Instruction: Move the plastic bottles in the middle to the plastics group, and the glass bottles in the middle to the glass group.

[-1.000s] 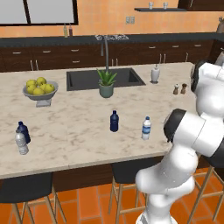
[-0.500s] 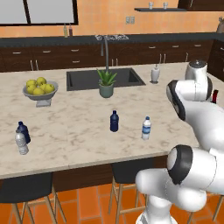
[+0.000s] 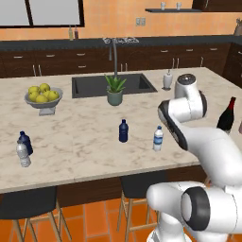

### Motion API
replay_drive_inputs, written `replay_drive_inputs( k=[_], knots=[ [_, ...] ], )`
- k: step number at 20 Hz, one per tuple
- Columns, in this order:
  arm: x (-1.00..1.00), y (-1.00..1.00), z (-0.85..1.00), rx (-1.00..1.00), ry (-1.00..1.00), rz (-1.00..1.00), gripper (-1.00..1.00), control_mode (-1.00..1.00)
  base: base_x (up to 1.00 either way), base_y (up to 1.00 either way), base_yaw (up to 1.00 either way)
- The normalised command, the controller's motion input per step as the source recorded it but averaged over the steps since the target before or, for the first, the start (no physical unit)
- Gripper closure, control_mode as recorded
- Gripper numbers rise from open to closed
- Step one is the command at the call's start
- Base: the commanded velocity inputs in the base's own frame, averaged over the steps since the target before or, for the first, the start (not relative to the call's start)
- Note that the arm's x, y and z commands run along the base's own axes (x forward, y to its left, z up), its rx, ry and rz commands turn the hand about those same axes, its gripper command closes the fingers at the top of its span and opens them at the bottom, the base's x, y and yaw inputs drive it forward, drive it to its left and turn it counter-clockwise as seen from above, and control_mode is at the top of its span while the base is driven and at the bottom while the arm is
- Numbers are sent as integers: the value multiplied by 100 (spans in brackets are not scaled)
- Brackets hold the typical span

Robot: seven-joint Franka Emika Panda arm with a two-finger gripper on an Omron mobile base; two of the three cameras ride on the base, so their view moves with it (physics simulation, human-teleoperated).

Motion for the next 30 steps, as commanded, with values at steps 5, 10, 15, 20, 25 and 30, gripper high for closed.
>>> replay_drive_inputs(
  k=[5, 10, 15, 20, 25, 30],
  knots=[
    [38, 65, -12, 0, 11, 14, -100, -100, 0, 0, 0],
    [43, 30, -34, 2, 10, 29, -100, -100, 0, 0, 0],
    [25, -1, -30, 11, 6, 34, -100, -100, 0, 0, 0],
    [31, -8, -30, 1, 6, 13, -100, -100, 0, 0, 0],
    [14, 0, -42, 3, 11, 0, -100, -100, 0, 0, 0],
    [1, 0, -44, 5, 2, 0, -100, -100, 0, 0, 0]
  ],
)
